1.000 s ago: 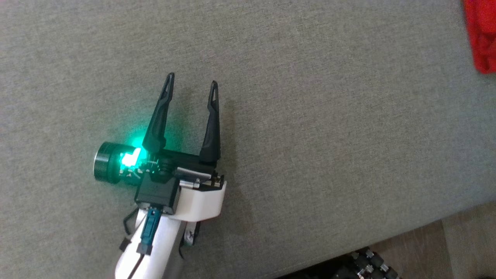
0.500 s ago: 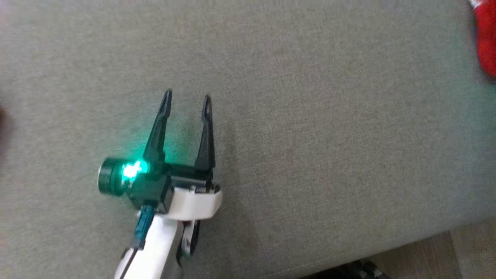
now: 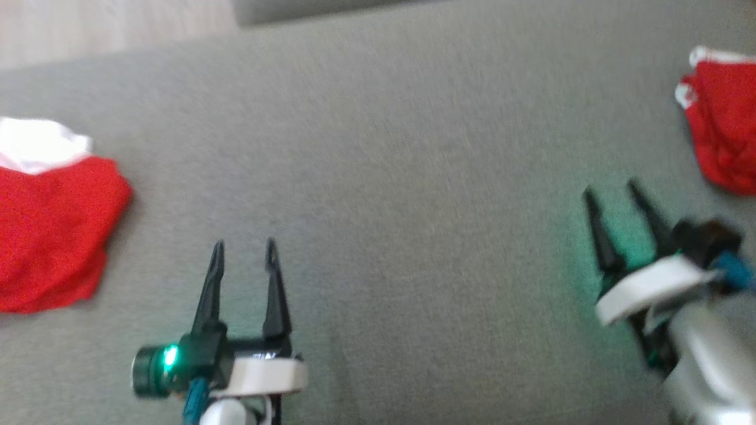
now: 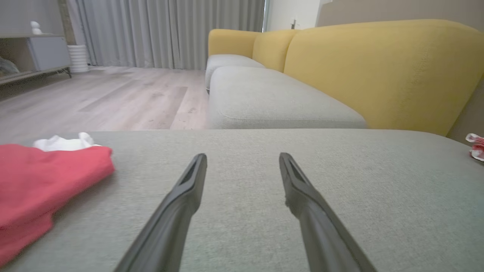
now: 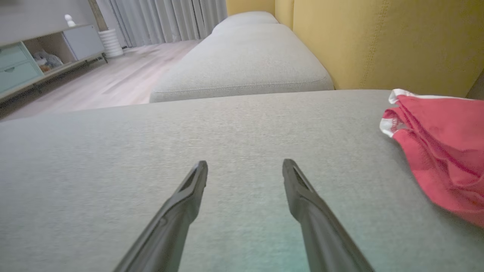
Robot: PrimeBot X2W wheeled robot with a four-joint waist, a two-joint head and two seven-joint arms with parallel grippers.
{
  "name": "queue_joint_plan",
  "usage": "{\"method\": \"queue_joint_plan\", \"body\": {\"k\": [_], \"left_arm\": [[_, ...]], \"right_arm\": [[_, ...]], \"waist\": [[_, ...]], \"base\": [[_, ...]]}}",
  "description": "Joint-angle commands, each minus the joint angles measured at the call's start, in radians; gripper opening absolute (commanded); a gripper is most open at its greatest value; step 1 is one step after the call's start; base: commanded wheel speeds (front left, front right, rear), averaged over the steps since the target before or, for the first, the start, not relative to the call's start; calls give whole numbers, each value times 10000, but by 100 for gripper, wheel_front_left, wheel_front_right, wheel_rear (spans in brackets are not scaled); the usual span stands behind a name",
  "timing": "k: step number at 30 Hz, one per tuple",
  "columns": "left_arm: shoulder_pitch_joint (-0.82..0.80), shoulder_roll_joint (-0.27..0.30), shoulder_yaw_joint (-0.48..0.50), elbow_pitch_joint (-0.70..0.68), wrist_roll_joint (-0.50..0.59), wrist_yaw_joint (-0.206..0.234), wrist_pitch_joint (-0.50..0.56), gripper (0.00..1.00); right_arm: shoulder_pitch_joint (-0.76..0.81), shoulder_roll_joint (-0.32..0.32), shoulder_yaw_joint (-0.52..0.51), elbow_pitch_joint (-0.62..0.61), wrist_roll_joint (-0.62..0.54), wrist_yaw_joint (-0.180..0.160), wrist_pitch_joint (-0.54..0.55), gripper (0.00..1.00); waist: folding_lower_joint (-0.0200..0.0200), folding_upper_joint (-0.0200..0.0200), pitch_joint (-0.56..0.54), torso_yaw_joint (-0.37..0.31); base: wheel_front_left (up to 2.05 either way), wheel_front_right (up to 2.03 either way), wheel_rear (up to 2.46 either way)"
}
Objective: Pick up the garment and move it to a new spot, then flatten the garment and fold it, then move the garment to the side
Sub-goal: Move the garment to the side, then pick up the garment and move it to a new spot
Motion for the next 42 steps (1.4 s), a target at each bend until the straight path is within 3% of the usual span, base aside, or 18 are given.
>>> {"method": "queue_joint_plan", "body": {"k": [1,8,15,26,42], "left_arm": [[170,13,449,-288,52,102,-23,100],[1100,13,1037,-451,110,-16,-23,100],[1704,13,1296,-1115,250,-265,-23,100],[2187,13,1308,-1141,634,-504,-23,100],[2112,13,1296,-1044,576,-467,-23,100]], "right_arm": [[542,284,-169,-430,-329,-7,-109,100],[2519,1886,-1603,-2273,-2088,-7,-110,100],[3868,2587,-2600,-3525,-2999,-7,-110,100],[4576,2832,-2902,-3894,-3539,-7,-110,100],[4652,2887,-3086,-3907,-3526,-7,-110,100]], "waist": [[3,0,-1183,595],[3,0,-2222,1048],[3,0,-2576,1317],[3,0,-2818,1360],[3,0,-2800,1462]], "base": [[0,0,0],[0,0,0],[0,0,0],[0,0,0],[0,0,0]]}}
